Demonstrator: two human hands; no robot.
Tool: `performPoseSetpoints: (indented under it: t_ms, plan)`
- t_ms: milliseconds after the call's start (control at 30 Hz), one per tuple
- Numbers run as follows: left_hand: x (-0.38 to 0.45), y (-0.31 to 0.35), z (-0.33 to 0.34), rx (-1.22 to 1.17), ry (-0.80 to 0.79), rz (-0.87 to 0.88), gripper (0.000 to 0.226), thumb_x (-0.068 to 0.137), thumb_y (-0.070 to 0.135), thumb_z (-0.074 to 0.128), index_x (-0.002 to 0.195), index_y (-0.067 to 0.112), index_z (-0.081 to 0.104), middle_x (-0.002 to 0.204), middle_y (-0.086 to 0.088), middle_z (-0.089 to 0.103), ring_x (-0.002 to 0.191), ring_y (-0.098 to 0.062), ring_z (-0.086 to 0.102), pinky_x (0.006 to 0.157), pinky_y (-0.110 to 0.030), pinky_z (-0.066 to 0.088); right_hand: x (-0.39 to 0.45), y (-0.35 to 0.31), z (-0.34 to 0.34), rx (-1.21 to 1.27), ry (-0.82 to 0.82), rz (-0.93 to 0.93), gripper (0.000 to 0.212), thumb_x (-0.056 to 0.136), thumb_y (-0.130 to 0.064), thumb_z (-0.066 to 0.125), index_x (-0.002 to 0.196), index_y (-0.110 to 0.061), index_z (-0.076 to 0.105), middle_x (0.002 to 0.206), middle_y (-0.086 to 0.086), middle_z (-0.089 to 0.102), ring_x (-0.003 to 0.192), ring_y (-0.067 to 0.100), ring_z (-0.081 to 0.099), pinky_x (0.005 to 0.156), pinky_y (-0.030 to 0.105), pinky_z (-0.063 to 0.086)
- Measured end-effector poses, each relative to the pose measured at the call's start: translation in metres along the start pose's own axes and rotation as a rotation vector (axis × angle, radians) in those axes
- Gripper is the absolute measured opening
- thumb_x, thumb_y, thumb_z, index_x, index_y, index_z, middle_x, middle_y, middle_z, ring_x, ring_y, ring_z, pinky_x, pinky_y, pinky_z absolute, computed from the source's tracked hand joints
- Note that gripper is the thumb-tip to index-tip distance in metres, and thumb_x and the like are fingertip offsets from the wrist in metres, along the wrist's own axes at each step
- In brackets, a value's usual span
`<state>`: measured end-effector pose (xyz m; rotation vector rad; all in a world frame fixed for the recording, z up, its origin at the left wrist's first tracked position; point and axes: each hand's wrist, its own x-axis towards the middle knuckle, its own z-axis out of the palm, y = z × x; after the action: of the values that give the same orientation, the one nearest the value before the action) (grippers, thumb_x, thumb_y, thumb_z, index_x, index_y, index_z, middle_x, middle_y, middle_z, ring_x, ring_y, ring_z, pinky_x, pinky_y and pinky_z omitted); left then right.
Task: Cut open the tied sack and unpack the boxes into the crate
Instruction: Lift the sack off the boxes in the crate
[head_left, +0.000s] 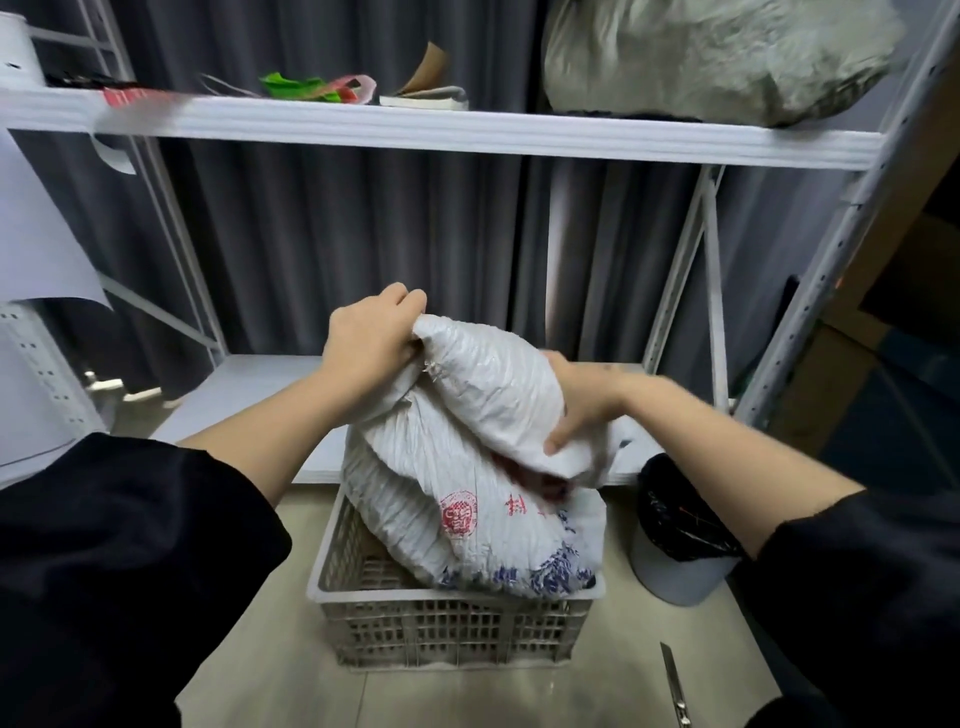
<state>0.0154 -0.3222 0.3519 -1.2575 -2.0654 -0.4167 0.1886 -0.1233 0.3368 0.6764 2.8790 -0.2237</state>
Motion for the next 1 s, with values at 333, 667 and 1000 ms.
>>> performPoseSetpoints:
  t_ms: [333, 667, 1000]
  plan:
    - [-0.025, -0.037, 0.031, -0.571, -0.774, -0.168, 0.076, 0.049, 0.037, 0.076, 0.117, 0.038, 0.042, 0.117, 0.008, 0.057, 0.108, -0.020, 0.057, 0.090, -0.041, 0.050, -0.009, -0.008, -0.010, 0.043, 0.900, 0.027, 0.015, 0.072, -0.008, 0.047, 0.082, -0.016, 0.039, 0.078, 0.005, 0.055, 0.072, 0.033, 0.054, 0.058, 0.040, 0.043]
    - [0.023, -0.009, -0.033, -0.304, -0.048, -0.458, 0.034, 0.076, 0.033, 0.055, 0.105, 0.017, 0.047, 0.110, -0.010, 0.061, 0.101, -0.039, 0.057, 0.085, -0.047, 0.045, -0.027, -0.013, -0.076, 0.166, 1.142, 0.115, 0.015, 0.073, -0.011, 0.042, 0.085, -0.019, 0.036, 0.084, 0.005, 0.051, 0.079, 0.031, 0.051, 0.058, 0.038, 0.033]
    - [0.024, -0.016, -0.049, -0.335, -0.248, -0.435, 0.037, 0.074, 0.049, 0.057, 0.098, 0.020, 0.053, 0.102, -0.005, 0.066, 0.086, -0.033, 0.059, 0.067, -0.035, 0.044, -0.028, -0.015, -0.088, -0.004, 0.999, 0.102, 0.025, 0.075, -0.009, 0.044, 0.100, -0.015, 0.049, 0.096, 0.009, 0.058, 0.087, 0.035, 0.056, 0.062, 0.037, 0.034]
